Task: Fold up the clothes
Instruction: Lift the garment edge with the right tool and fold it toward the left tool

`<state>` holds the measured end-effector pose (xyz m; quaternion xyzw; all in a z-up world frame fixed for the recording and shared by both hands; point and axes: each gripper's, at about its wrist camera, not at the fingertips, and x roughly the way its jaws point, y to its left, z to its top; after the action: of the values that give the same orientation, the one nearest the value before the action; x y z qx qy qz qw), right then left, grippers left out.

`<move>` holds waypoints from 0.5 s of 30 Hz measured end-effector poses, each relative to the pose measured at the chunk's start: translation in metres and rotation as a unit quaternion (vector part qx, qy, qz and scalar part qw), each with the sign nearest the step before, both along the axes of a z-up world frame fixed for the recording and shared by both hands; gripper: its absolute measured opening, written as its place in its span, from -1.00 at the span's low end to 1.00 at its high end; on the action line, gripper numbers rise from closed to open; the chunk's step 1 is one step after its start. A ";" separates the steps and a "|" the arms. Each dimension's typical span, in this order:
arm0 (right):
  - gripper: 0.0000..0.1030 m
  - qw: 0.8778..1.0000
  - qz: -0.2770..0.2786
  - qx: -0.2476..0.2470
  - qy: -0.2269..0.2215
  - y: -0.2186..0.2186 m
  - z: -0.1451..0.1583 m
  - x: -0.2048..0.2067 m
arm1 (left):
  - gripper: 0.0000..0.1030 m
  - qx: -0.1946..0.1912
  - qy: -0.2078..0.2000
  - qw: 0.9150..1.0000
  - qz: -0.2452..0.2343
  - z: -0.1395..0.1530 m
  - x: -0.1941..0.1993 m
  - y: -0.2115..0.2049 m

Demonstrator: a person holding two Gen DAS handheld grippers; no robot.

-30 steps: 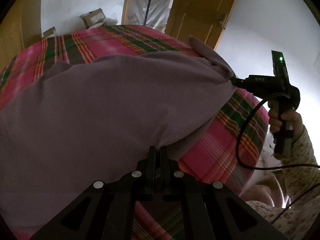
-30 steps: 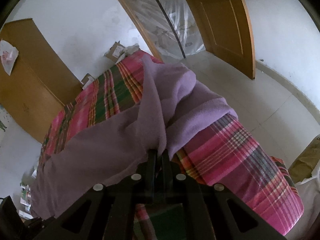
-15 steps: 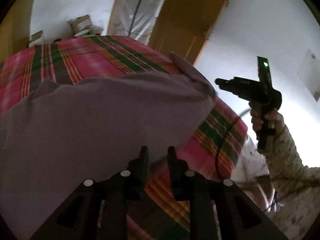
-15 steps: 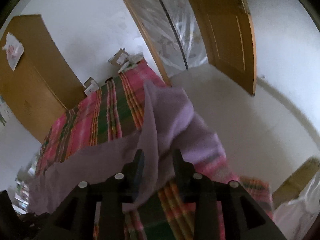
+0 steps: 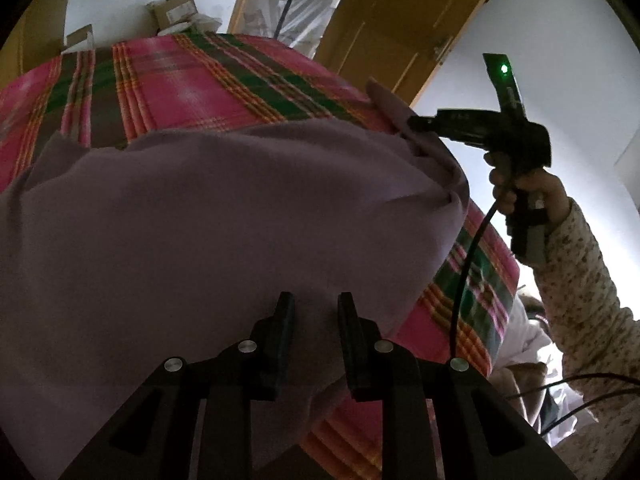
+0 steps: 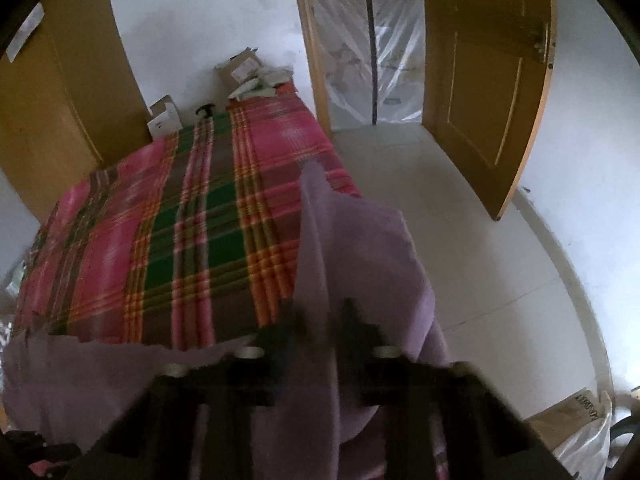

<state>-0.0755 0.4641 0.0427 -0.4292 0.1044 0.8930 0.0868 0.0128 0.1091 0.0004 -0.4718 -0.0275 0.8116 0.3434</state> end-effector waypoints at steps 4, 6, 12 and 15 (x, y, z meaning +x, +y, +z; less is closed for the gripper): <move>-0.95 0.999 -0.016 -0.011 0.026 0.016 0.007 0.012 | -0.56 0.006 -0.004 1.000 0.006 0.001 -0.007 0.003; -0.95 0.998 -0.028 -0.024 0.041 0.028 0.011 0.024 | -0.56 0.012 -0.007 1.000 0.007 0.000 -0.011 0.005; -0.95 0.992 -0.066 -0.062 0.082 0.064 0.021 0.060 | -0.56 0.011 -0.013 1.000 -0.008 -0.002 -0.018 0.020; -0.95 0.989 -0.088 -0.081 0.083 0.079 0.010 0.079 | -0.56 0.008 -0.016 1.000 -0.017 -0.004 -0.020 0.027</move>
<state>0.0036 0.5433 0.0524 -0.3483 0.2205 0.9030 0.1212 -0.0067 0.1363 -0.0032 -0.4823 -0.0316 0.7977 0.3607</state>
